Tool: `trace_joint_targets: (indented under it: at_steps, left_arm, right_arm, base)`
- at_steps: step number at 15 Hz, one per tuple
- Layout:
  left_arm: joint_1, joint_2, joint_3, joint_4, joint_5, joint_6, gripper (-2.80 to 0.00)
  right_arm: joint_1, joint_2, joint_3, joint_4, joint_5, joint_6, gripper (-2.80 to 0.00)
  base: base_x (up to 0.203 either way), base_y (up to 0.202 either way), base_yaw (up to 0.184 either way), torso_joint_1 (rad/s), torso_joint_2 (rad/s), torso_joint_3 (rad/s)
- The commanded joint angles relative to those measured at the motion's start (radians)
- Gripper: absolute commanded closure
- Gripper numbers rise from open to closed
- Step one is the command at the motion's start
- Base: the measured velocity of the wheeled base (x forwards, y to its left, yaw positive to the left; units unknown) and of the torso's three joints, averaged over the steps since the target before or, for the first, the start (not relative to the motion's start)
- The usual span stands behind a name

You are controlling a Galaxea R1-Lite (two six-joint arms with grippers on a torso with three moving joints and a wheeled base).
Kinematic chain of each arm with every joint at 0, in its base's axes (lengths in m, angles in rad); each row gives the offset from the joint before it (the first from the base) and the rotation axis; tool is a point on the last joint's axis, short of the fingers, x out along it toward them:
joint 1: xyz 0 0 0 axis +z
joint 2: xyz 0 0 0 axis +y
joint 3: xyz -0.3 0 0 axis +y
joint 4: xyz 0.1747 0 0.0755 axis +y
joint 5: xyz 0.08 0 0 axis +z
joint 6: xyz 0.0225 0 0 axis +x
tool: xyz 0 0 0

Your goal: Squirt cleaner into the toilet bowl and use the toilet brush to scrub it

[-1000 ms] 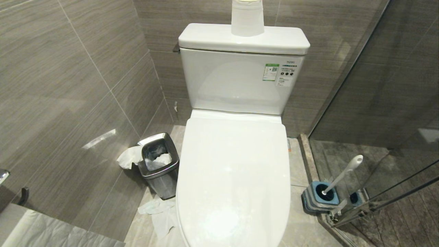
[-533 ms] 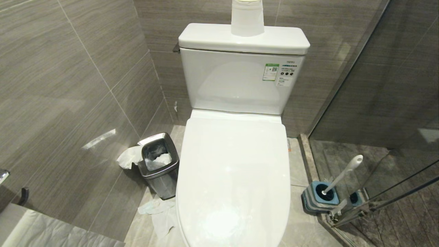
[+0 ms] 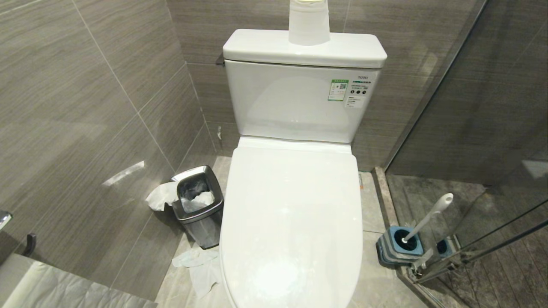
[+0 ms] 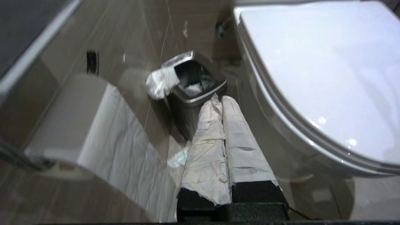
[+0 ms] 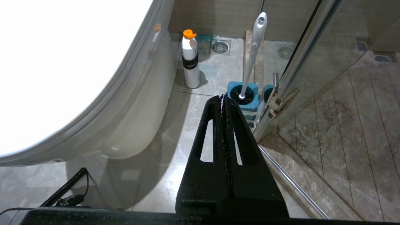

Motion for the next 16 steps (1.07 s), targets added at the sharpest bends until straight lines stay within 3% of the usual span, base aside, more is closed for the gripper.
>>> trace_joint_targets:
  at_steps: [1,4,5,6,9,16]
  left_arm:
    - [0.000,0.001,0.005,0.047,0.019,-0.011,0.00]
    - [0.000,0.001,0.005,0.052,0.033,-0.069,0.00]
    - [-0.001,0.001,0.005,0.059,0.066,-0.070,0.00]
    - [-0.001,0.001,0.005,0.084,0.105,-0.047,0.00]
    - [-0.001,0.001,0.004,0.111,0.078,0.045,0.00]
    - [0.000,0.003,0.004,0.109,0.081,0.033,0.00]
  right_arm:
    - [0.000,0.000,0.001,0.001,0.000,0.000,0.00]
    - [0.000,0.000,0.001,0.001,0.000,0.000,0.00]
    - [-0.001,0.000,0.000,0.001,0.000,0.000,0.00]
    - [0.000,0.000,0.001,0.001,0.000,0.000,0.00]
    - [0.000,0.000,0.000,0.001,0.000,0.000,0.00]
    - [0.000,0.000,0.000,0.001,0.000,0.000,0.00]
  base:
    - [0.000,0.000,0.000,0.000,0.00,0.000]
    - [0.000,0.000,0.000,0.000,0.00,0.000]
    - [0.000,0.000,0.000,0.000,0.00,0.000]
    - [0.000,0.000,0.000,0.000,0.00,0.000]
    - [0.000,0.000,0.000,0.000,0.00,0.000]
    - [0.000,0.000,0.000,0.000,0.00,0.000]
